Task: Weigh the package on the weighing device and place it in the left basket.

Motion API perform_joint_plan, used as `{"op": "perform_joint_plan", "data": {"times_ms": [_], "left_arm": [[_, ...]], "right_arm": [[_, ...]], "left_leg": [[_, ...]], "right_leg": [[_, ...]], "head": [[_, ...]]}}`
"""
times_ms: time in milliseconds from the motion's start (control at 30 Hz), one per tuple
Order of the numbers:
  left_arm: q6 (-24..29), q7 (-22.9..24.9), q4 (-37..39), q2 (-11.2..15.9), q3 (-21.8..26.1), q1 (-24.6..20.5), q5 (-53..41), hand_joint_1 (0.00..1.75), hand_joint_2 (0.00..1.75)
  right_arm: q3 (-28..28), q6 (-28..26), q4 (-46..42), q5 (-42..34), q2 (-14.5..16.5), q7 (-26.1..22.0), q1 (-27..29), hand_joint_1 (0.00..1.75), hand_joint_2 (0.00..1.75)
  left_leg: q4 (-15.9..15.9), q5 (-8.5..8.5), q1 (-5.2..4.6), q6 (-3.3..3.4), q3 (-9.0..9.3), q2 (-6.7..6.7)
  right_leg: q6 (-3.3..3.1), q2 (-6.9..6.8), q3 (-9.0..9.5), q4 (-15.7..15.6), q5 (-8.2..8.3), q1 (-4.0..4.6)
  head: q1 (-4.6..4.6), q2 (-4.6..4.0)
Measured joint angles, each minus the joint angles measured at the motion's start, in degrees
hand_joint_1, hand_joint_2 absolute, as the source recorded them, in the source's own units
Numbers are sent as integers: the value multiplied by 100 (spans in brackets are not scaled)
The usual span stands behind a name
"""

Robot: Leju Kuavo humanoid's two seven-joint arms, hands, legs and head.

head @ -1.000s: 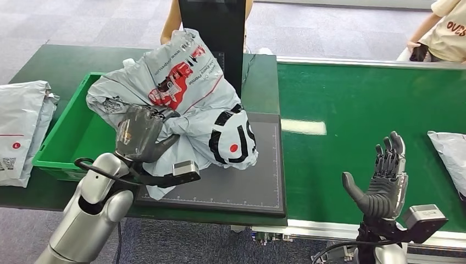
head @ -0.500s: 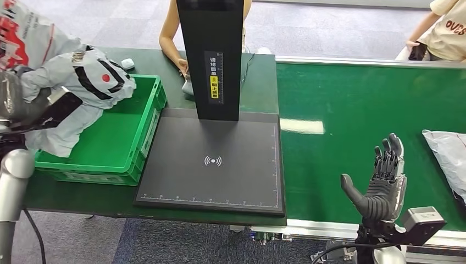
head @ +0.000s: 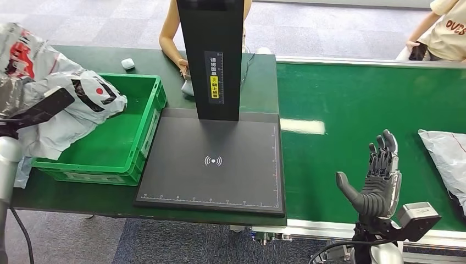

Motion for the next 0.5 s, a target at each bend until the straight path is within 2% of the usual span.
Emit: {"op": "perform_joint_plan", "data": {"times_ms": [200,233,333,367,500], "left_arm": [[-228,320,710,-174,-489,-167,-230,175,175],[-226,356,795,-196,-537,-179,-239,168,175],[-202,392,958,-245,-628,-200,-245,37,175],[-179,401,993,-256,-653,-207,-246,0,175],[115,506,1074,-280,-707,-210,-178,0,175]], "right_arm": [[-1,29,0,23,8,30,-26,0,175],[-1,44,0,23,8,31,-27,0,175],[-1,76,2,23,8,33,-28,0,175],[-1,78,2,23,8,34,-28,0,175],[1,54,15,23,7,46,-30,0,175]], "left_leg": [[0,0,0,0,-1,1],[0,0,0,0,-1,1],[0,0,0,0,-3,1],[0,0,0,0,-3,1],[-1,0,0,-1,-3,1]], "right_leg": [[0,3,-1,0,0,0],[0,3,-1,0,0,0],[0,2,-2,0,0,0],[0,2,-2,0,0,0],[0,2,-1,0,0,1]], "head": [[2,0],[1,0],[1,0],[1,0],[1,0]]}}
